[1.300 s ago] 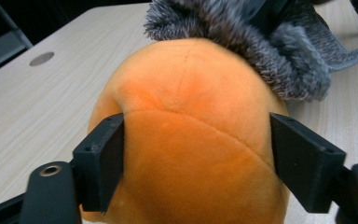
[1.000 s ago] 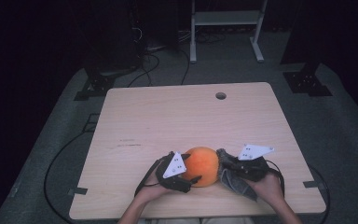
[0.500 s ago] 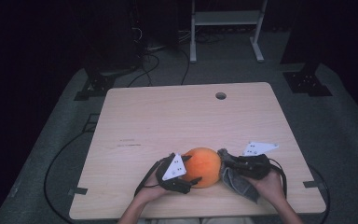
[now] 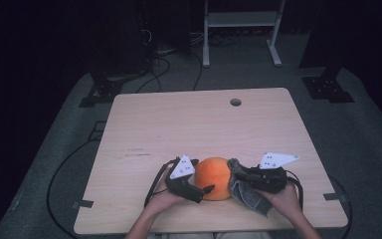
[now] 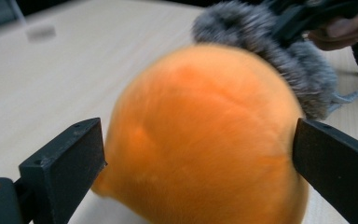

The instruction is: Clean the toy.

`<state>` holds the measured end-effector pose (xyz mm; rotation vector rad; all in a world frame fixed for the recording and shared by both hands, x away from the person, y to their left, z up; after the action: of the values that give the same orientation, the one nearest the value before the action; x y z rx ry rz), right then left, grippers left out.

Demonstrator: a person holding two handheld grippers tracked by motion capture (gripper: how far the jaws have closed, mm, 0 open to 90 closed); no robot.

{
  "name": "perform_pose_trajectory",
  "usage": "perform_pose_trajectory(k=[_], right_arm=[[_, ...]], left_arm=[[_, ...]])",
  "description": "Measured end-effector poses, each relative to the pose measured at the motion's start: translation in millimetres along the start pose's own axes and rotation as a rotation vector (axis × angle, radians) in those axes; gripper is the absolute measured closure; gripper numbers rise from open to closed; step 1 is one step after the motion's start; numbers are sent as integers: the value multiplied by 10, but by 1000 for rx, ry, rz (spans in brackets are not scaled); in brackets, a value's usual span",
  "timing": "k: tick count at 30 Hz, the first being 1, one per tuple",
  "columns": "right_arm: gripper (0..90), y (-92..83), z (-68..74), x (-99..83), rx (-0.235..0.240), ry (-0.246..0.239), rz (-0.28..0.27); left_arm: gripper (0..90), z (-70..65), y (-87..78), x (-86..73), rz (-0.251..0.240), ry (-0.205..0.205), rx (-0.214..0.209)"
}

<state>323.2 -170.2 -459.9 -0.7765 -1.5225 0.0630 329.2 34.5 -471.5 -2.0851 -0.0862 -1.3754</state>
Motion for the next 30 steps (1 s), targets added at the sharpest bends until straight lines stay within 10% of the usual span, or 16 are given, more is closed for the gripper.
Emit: perform_pose_trajectory(k=[6, 9, 12, 17, 21, 24, 30], right_arm=[[755, -104, -60, 17, -15, 50, 3], [755, -186, 63, 309, -6, -17, -96], [756, -126, 163, 421, -7, -87, -79], [756, -40, 112, 218, 52, -11, -71], [756, -98, 63, 164, 31, -17, -50], [756, -100, 57, 154, 36, -8, -50], [760, -198, 207, 428, -17, -128, -88]], left_arm=[[232, -92, -39, 35, -29, 110, 29], [263, -199, -20, 73, -41, 176, 37], [261, -306, -11, 96, -40, 236, 41], [82, -200, -43, 127, -103, 128, 27], [47, -105, 10, 89, -44, 7, -22], [85, -113, 30, 74, -39, 2, -21], [300, -263, -1, 115, -99, 132, -3]])
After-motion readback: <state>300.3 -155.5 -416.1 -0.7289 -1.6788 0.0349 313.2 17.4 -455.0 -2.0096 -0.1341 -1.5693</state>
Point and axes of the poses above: each handheld gripper's, and its own axes: y roughly forward along the jaws, x roughly out of its top, z roughly to its left, the point moved 6 cm from there along y, roughly forward along the jaws, and after that the axes turned 14 degrees about -y, right-handed, at the moved point
